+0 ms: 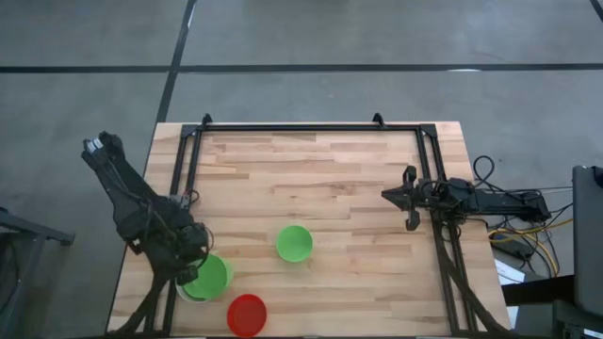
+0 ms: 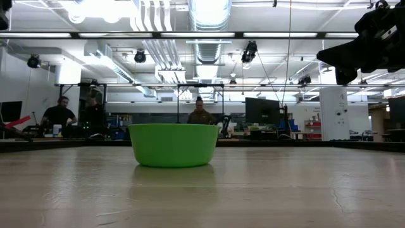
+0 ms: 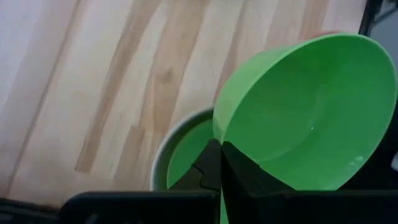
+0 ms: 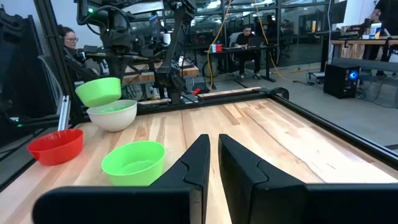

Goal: Nest bowls inside each other
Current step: Stack the top green bowl on the other green bowl

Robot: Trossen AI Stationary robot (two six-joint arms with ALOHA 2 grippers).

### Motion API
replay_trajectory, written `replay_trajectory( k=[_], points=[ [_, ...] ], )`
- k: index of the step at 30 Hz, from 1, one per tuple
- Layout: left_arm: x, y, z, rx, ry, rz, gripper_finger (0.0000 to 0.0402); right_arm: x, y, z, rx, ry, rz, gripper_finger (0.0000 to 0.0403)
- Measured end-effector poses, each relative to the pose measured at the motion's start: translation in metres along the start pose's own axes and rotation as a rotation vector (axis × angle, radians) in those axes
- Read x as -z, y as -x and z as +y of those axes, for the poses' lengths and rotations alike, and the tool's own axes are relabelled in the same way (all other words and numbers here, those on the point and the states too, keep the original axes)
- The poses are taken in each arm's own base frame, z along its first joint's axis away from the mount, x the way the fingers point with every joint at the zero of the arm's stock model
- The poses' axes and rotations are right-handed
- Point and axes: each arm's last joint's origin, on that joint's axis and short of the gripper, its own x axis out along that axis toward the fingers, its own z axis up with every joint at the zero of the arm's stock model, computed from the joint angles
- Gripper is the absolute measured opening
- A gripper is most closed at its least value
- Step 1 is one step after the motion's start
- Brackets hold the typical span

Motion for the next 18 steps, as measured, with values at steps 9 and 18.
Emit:
replay_trajectory(
  k=[9, 18],
  points=[
    [0.010, 0.002, 0.001, -0.008, -0.090, 0.072, 0.0000, 0.000, 0.000, 0.000, 0.000, 0.000, 0.000, 0.0034],
    [0.013, 0.003, 0.004, -0.018, -0.332, 0.094, 0.0000, 0.000, 0.000, 0.000, 0.000, 0.000, 0.000, 0.0034]
  ],
)
